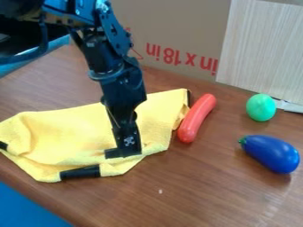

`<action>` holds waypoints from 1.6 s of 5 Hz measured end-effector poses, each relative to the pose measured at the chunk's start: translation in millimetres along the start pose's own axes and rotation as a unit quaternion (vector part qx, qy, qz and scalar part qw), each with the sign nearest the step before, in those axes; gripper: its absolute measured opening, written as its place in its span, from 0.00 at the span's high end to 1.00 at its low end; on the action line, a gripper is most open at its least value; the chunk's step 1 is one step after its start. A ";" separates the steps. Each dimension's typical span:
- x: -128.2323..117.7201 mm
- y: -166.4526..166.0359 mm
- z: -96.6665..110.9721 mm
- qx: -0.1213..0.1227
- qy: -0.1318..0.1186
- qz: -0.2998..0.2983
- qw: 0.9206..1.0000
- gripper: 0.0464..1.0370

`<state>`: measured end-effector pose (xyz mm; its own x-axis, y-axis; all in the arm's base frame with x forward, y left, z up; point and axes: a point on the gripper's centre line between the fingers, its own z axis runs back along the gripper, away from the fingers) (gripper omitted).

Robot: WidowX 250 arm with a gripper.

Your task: Unfolded the cloth from bottom right to top left

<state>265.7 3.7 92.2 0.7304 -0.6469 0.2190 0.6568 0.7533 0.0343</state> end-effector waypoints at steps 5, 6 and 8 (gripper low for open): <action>-6.1 -0.6 -18.1 0.011 0.013 0.000 1.000 0.38; -7.6 -2.1 -18.2 0.002 0.010 0.004 1.000 0.66; -19.9 -1.1 -3.3 0.010 -0.002 0.012 1.000 0.98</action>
<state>251.0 15.4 84.6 0.7449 -0.6284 0.2240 0.6353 0.7707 0.0493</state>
